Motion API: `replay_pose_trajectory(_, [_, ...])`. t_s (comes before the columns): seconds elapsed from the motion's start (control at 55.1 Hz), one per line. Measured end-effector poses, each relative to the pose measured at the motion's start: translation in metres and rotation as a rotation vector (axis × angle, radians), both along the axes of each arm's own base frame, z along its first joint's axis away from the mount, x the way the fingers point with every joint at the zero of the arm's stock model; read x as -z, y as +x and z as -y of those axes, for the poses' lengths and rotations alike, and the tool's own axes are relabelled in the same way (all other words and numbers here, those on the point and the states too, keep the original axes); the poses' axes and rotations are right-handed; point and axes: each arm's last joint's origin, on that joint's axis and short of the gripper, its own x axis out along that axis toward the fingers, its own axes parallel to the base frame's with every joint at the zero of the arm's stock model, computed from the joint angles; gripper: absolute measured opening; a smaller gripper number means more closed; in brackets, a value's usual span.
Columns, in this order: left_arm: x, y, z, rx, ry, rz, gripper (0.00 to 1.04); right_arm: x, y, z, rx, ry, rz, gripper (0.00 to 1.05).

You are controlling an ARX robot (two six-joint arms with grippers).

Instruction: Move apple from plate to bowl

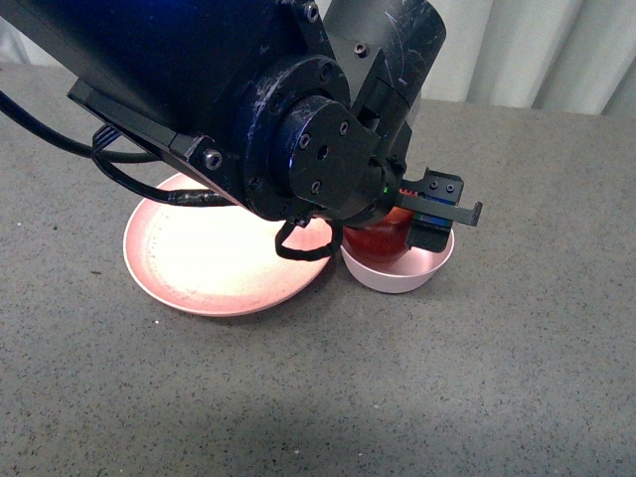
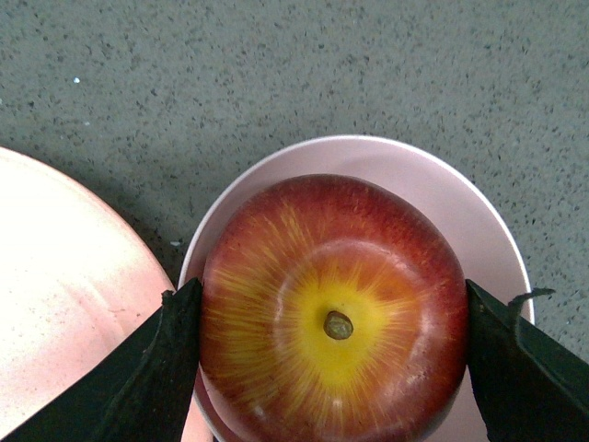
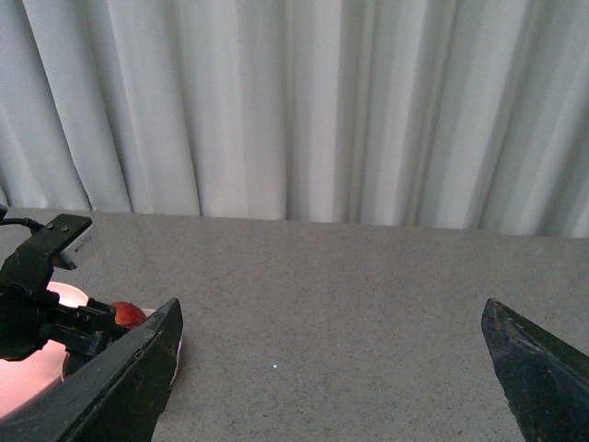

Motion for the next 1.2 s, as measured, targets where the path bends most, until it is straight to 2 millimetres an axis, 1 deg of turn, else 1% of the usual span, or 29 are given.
replay_pose_trajectory(0.036, [0.001,0.0,0.001,0.004,0.013,-0.012,0.73,0.0,0.0,0.0,0.0,0.0,0.0,0.95])
replay_pose_trajectory(0.2, [0.001,-0.001,0.003,0.015,0.012,-0.018,0.97,0.0,0.0,0.0,0.0,0.0,0.0,0.95])
replay_pose_trajectory(0.236, [0.0,-0.001,0.003,0.016,0.009,-0.013,1.0,0.0,0.0,0.0,0.0,0.0,0.0,0.95])
replay_pose_trajectory(0.327, [-0.007,-0.001,0.004,0.01,-0.012,0.003,0.97,0.0,0.0,0.0,0.0,0.0,0.0,0.95])
replay_pose_trajectory(0.381, [-0.013,-0.002,0.003,0.005,-0.028,0.016,0.98,0.0,0.0,0.0,0.0,0.0,0.0,0.95])
replay_pose_trajectory(0.526, [-0.045,-0.011,-0.008,-0.049,-0.1,0.101,0.98,0.0,0.0,0.0,0.0,0.0,0.0,0.95])
replay_pose_trajectory(0.562, [-0.051,-0.013,-0.011,-0.066,-0.111,0.12,0.98,0.0,0.0,0.0,0.0,0.0,0.0,0.95])
replay_pose_trajectory(0.617, [-0.064,-0.019,-0.02,-0.097,-0.129,0.173,0.98,0.0,0.0,0.0,0.0,0.0,0.0,0.95])
replay_pose_trajectory(0.707, [-0.078,-0.032,-0.035,-0.116,-0.165,0.21,0.98,0.0,0.0,0.0,0.0,0.0,0.0,0.95])
replay_pose_trajectory(0.762, [-0.083,-0.044,-0.051,-0.15,-0.159,0.227,0.98,0.0,0.0,0.0,0.0,0.0,0.0,0.95])
replay_pose_trajectory(0.816, [-0.084,-0.057,-0.068,-0.184,-0.149,0.236,0.98,0.0,0.0,0.0,0.0,0.0,0.0,0.95])
replay_pose_trajectory(0.961, [-0.081,-0.084,-0.102,-0.265,-0.113,0.234,0.98,0.0,0.0,0.0,0.0,0.0,0.0,0.95])
replay_pose_trajectory(1.052, [-0.083,-0.104,-0.128,-0.332,-0.113,0.243,0.98,0.0,0.0,0.0,0.0,0.0,0.0,0.95])
replay_pose_trajectory(1.088, [-0.084,-0.11,-0.134,-0.342,-0.115,0.25,0.98,0.0,0.0,0.0,0.0,0.0,0.0,0.95])
replay_pose_trajectory(1.125, [-0.081,-0.114,-0.138,-0.368,-0.092,0.304,0.95,0.0,0.0,0.0,0.0,0.0,0.0,0.95])
replay_pose_trajectory(1.197, [-0.076,-0.124,-0.153,-0.435,-0.095,0.496,0.82,0.0,0.0,0.0,-0.002,0.0,0.0,0.95])
